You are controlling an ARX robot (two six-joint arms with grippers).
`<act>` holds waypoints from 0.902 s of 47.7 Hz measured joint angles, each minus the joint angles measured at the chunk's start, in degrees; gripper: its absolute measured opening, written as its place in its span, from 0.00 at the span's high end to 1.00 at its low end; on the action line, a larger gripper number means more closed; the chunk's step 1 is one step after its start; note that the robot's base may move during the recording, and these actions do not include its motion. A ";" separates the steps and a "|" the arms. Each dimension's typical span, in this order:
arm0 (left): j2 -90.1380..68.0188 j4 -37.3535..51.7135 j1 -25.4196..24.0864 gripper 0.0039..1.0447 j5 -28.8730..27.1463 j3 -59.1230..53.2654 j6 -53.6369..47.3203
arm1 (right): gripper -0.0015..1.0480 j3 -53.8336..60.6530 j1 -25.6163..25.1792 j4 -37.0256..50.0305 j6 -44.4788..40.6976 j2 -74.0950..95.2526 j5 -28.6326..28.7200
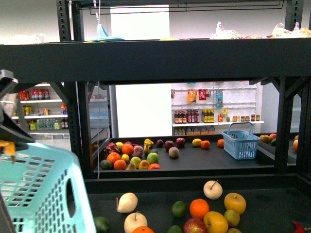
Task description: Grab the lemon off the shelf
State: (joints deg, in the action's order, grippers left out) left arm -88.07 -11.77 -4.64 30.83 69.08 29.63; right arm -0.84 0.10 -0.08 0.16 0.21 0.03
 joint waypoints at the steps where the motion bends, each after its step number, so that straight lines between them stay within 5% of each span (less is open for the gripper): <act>1: 0.00 0.44 0.90 0.87 0.33 -0.26 -0.33 | 0.07 0.00 0.00 0.00 0.00 0.00 0.00; 18: -2.86 4.57 12.55 0.87 2.82 0.50 -3.45 | 0.07 0.00 0.00 0.00 0.02 0.00 0.00; 41: -4.79 3.26 14.40 0.87 1.09 1.29 -5.79 | 0.07 0.00 0.00 0.00 0.00 0.00 0.00; 43: -4.79 3.26 14.40 0.87 1.11 1.29 -5.84 | 0.07 -1.55 1.40 -4.72 2.56 2.19 -4.87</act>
State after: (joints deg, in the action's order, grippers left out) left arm -92.86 -8.51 9.76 31.94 70.37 23.79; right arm -2.39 1.50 -4.80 2.72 2.39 -4.84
